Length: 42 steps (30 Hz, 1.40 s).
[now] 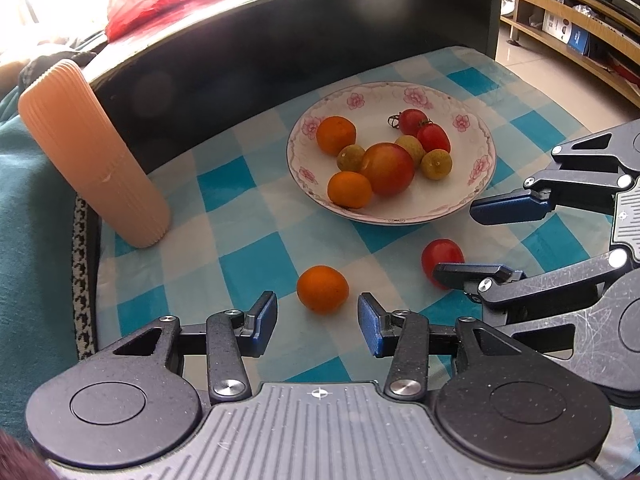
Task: Organize fruits
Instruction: 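Close right gripper on red cherry tomato while left gripper closes on mandarin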
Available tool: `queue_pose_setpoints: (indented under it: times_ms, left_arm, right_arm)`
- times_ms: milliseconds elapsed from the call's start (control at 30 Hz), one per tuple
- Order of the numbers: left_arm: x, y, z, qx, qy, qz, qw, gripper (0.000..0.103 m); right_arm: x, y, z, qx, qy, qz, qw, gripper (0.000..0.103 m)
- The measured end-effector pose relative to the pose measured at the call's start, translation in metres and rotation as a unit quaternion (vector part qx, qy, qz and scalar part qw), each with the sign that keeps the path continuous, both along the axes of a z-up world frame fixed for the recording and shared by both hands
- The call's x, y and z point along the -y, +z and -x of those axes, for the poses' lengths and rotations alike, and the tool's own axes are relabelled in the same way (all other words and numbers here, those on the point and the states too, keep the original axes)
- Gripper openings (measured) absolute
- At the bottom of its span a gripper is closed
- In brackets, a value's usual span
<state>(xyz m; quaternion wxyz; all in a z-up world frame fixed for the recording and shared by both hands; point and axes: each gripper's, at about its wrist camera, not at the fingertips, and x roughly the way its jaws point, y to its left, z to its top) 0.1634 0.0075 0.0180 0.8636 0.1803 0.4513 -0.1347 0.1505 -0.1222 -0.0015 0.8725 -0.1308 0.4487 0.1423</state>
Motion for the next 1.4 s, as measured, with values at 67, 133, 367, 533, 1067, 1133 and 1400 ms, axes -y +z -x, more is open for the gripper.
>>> queue_pose_setpoints:
  times_ms: [67, 133, 367, 533, 1067, 1133, 1400]
  left_arm:
    - [0.000, -0.001, -0.001, -0.001, 0.001, 0.000, 1.0000, 0.053]
    - [0.000, -0.002, -0.002, -0.002, 0.000, 0.001, 1.0000, 0.053]
    - [-0.001, -0.007, -0.004, -0.008, -0.001, -0.004, 1.0000, 0.053]
    - [-0.002, -0.009, -0.004, -0.010, -0.001, -0.004, 0.9999, 0.053]
    - [-0.019, -0.012, 0.000, -0.011, 0.001, 0.010, 0.9999, 0.058]
    - [-0.021, -0.012, -0.001, -0.012, 0.003, 0.014, 0.9998, 0.058]
    - [-0.022, -0.009, 0.000, -0.010, -0.001, 0.019, 0.9998, 0.059]
  right_arm:
    - [0.001, 0.000, -0.001, -0.001, 0.001, -0.001, 1.000, 0.057]
    - [0.001, -0.002, -0.002, -0.002, 0.003, 0.000, 1.000, 0.057]
    - [0.000, -0.006, -0.003, -0.003, 0.009, 0.009, 1.000, 0.060]
    - [0.000, -0.008, -0.003, -0.007, 0.011, 0.009, 1.000, 0.060]
    - [0.004, -0.022, -0.010, -0.027, 0.014, -0.005, 1.000, 0.060]
    - [0.005, -0.023, -0.012, -0.029, 0.013, -0.012, 0.999, 0.060]
    - [0.004, -0.027, -0.014, -0.036, 0.016, -0.025, 0.999, 0.060]
